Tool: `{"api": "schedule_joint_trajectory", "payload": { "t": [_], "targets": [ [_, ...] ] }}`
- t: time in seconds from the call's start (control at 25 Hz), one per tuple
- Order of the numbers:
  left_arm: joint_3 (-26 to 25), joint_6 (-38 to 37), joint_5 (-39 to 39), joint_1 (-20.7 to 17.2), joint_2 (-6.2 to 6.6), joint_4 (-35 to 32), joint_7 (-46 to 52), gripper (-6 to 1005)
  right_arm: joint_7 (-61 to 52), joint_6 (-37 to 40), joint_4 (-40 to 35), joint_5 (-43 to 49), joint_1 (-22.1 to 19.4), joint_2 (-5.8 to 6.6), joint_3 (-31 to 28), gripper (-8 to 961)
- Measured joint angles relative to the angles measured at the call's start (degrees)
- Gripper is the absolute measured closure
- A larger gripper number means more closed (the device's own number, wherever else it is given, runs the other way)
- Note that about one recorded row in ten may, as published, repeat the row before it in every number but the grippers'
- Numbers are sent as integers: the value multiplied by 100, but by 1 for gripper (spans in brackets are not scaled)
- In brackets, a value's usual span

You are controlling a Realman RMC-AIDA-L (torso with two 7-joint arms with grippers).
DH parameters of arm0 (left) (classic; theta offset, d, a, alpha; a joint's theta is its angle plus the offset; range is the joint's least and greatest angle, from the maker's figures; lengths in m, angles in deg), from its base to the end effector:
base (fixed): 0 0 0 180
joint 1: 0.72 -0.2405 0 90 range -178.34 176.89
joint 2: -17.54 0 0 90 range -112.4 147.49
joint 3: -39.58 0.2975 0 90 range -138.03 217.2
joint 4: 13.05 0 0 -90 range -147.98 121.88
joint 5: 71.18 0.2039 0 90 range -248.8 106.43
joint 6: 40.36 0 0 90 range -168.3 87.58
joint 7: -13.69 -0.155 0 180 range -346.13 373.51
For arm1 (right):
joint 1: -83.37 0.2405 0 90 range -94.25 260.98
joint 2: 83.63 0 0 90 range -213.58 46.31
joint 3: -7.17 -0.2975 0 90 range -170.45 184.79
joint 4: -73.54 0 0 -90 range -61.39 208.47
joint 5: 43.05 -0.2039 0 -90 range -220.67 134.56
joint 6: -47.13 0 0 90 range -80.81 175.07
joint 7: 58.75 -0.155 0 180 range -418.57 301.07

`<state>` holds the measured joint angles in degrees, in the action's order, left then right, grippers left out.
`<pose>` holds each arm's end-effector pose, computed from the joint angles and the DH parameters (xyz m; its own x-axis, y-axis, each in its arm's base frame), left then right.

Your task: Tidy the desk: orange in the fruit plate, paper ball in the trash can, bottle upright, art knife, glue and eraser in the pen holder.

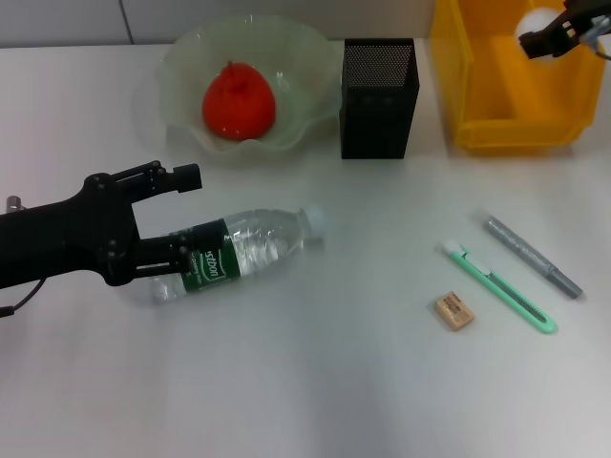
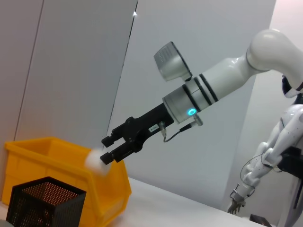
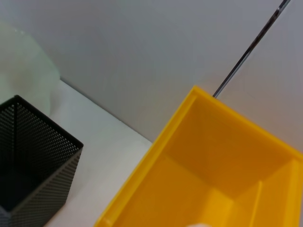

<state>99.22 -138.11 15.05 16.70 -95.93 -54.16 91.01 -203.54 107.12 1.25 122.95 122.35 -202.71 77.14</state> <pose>-0.2933 0.2889 0.0078 0.6966 0.2645 0.6669 0.3970 -0.9164 -0.0513 0.2206 0.4689 0.0357 0.8498 -0.5269 -0.0159 -0.3110 -0.4766 -0.8223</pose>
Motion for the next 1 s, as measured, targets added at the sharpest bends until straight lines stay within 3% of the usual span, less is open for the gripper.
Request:
{"api": "schedule_joint_trajectory", "payload": {
  "t": [0.24, 0.4, 0.52, 0.64, 0.72, 0.76, 1.0],
  "targets": [
    [1, 0, 0, 0, 4, 0, 27, 157, 36, -316, 215, -3, 32, 2, 9, 237],
    [-5, -2, -2, -2, 19, -6, 84, 157, 65, -86, 21, -6, 29, -4, 20, 158],
    [-5, 55, -2, 5, 28, -6, 45, 157, -41, 691, -521, -7, -12, -20, 45, 105],
    [-5, 72, -2, 5, 42, -6, 48, 157, -312, 2021, -1380, -13, -49, -32, 149, 108],
    [-7, 108, -2, 6, 89, -8, 43, 157, -360, 2309, -1552, -27, -44, -34, 153, 110],
    [-12, 128, -2, 6, 100, -8, 16, 157, -445, 2935, -1887, -130, -17, -35, 150, 110],
    [-39, 218, -2, -6, 125, 4, -124, 157, -393, 3785, -2317, -826, -76, -23, 90, 111]
  ]
}}
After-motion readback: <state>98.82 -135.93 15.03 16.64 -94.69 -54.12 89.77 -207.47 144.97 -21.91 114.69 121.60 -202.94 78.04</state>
